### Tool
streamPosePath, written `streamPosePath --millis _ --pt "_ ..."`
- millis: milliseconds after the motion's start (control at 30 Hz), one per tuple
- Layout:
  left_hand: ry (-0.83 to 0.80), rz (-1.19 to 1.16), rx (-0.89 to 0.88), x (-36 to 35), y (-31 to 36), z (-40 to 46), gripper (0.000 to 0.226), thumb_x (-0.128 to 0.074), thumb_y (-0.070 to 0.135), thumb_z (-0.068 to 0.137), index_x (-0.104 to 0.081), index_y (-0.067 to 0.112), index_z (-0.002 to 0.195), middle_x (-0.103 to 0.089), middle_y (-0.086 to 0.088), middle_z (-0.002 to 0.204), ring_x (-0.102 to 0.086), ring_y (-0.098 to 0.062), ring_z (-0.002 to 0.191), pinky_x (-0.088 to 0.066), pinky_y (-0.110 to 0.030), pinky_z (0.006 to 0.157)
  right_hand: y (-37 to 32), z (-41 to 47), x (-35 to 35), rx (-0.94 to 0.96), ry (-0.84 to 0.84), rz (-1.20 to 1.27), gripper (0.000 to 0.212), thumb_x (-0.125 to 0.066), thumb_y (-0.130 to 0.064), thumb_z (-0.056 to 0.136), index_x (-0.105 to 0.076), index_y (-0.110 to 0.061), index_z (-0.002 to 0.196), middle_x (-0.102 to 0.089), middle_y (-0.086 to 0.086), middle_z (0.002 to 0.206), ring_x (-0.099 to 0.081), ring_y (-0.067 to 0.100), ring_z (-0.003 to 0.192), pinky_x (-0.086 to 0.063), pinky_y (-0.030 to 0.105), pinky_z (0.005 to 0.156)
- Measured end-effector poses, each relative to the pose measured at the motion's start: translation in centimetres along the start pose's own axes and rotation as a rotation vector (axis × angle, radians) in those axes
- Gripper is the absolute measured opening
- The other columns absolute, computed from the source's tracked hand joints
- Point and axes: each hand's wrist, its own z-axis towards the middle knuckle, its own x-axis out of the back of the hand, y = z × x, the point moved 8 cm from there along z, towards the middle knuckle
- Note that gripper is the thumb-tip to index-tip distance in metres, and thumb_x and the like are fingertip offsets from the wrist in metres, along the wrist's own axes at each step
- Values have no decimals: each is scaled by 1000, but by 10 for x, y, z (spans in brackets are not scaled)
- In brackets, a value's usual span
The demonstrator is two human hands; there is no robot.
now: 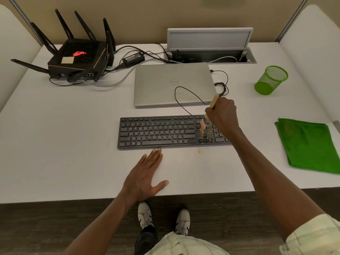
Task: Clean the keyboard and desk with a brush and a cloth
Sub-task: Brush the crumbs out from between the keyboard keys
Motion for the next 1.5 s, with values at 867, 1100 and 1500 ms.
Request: streamPosePath --millis 867,1100,1500 --pt "2 1 5 1 0 0 93 -29 76 97 -13 12 163 0 -2 172 4 -11 158 -1 -34 127 -16 -4 -22 423 -210 18 22 -49 9 80 -62 -8 77 -66 7 74 -60 16 66 -45 22 55" --pt "2 1 7 0 0 0 93 -32 75 97 -14 12 163 -1 -3 172 3 -12 158 -3 -35 127 -19 -1 -9 447 -151 -29 18 -49 5 86 -63 -6 80 -63 5 72 -59 9 60 -49 30 54" --pt "-16 -4 10 0 1 0 92 -31 75 97 -9 14 163 4 -1 171 8 -10 157 -1 -35 127 3 4 3 396 -112 -37 22 -48 10 84 -64 -5 81 -65 5 70 -59 14 59 -44 18 57"
